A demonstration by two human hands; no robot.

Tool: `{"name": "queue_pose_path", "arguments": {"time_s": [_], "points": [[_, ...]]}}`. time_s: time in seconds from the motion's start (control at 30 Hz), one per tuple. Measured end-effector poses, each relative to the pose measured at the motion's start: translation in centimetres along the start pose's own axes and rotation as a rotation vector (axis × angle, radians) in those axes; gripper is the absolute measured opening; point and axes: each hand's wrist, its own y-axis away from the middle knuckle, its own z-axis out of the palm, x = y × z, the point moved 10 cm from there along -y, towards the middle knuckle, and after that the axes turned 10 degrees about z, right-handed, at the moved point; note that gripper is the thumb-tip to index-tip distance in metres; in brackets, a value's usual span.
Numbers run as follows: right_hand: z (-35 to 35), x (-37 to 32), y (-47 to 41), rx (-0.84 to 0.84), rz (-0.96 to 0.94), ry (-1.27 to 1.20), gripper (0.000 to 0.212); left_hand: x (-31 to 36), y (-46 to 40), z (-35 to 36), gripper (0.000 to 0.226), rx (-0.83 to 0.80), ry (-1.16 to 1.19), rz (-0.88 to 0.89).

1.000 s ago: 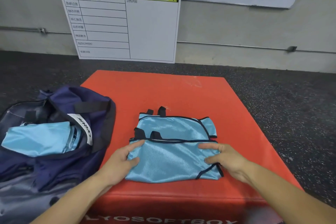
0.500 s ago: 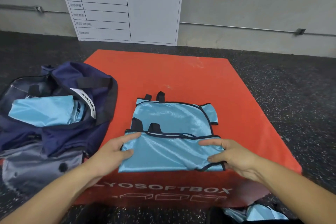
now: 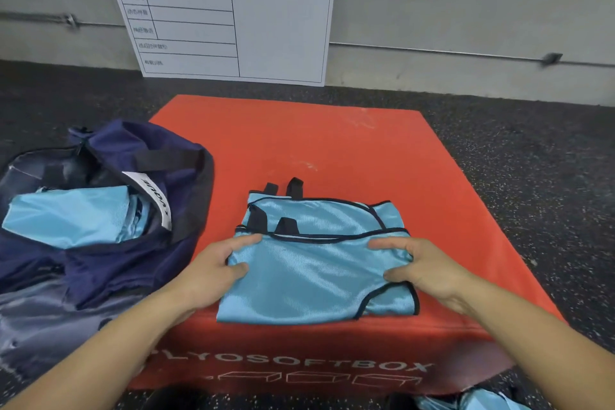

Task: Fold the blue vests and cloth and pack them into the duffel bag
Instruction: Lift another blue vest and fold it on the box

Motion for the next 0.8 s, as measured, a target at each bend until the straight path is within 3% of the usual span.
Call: {"name": "queue_pose_path", "arguments": {"time_s": [0.23,0.47,0.7,0.8], "points": [[-2.1,-4.1,-1.9,0.064,-0.081,0.132,0.062,3.3,-3.7,-1.0,0.055,0.033,-0.119,0.034],[-5.4,-9.5,-2.2,0.196,-0.227,0.001,0.063,4.8,-8.1,-4.7,0.056,0.118,-0.075,0.114],[-4.4,-4.5,-6.8,0.198,0.015,0.137,0.061,0.7,-9.4,-2.1,0.061,0.021,-0.202,-0.020],[-5.0,-2.9,-7.5,0.236,0.087,0.086,0.056,0.0,-9.2,-2.0,0.060,0.032,-0.261,-0.021]]}}
